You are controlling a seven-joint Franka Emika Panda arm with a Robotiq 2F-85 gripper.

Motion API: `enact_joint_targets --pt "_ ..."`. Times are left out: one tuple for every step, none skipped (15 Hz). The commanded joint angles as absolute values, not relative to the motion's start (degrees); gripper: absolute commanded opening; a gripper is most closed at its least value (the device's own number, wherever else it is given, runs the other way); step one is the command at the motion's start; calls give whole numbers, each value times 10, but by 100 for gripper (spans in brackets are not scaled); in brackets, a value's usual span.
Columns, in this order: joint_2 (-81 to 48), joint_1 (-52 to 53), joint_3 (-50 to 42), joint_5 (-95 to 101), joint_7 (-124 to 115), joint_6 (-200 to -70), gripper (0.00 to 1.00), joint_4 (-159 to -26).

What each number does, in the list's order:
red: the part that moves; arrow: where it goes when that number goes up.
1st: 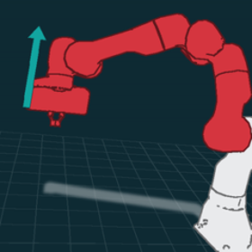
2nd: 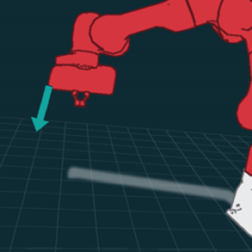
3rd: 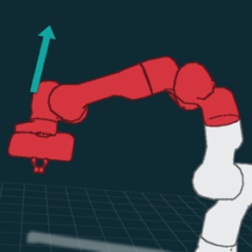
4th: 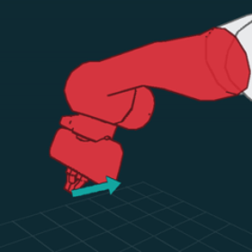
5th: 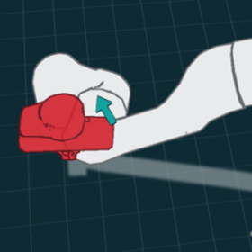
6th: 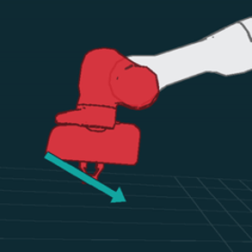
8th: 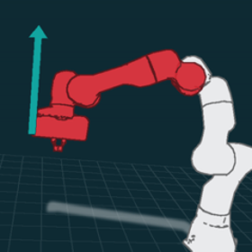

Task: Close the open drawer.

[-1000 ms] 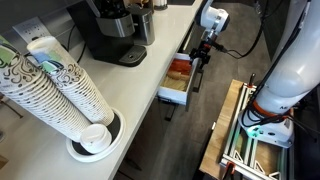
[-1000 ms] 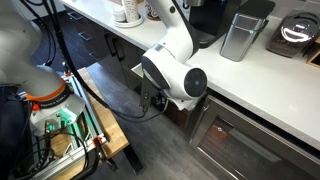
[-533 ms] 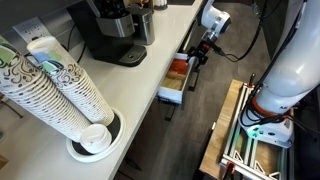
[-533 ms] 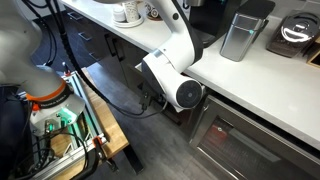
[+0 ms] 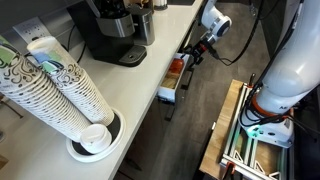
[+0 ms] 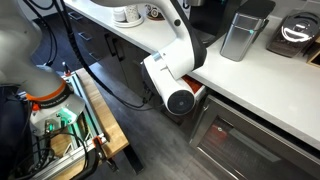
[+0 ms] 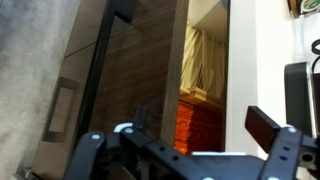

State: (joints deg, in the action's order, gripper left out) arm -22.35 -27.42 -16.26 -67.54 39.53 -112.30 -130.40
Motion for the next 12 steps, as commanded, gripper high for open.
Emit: enact_joint_targets --pt "-240 -269 -163 -740 407 -1110 100 -1293" --pt "-242 -265 -163 -754 408 -1114 100 -1294" --pt "-244 -261 -163 -766 399 -1116 100 -1294" --pt "-246 -259 -162 -786 408 -1115 100 -1295" --pt "-248 -256 -161 -802 408 -1116 100 -1295" --pt "-250 -253 -162 -815 398 -1113 100 -1296" --pt "-251 -250 -162 -827 395 -1113 100 -1296" --pt "-251 -246 -163 -837 390 -1112 100 -1296" --pt "-253 -243 -164 -847 387 -1112 100 -1296" --pt "-253 -240 -164 -855 382 -1112 100 -1296" --pt "-254 -238 -165 -862 379 -1109 100 -1297" --pt "-255 -236 -165 -867 378 -1106 100 -1296"
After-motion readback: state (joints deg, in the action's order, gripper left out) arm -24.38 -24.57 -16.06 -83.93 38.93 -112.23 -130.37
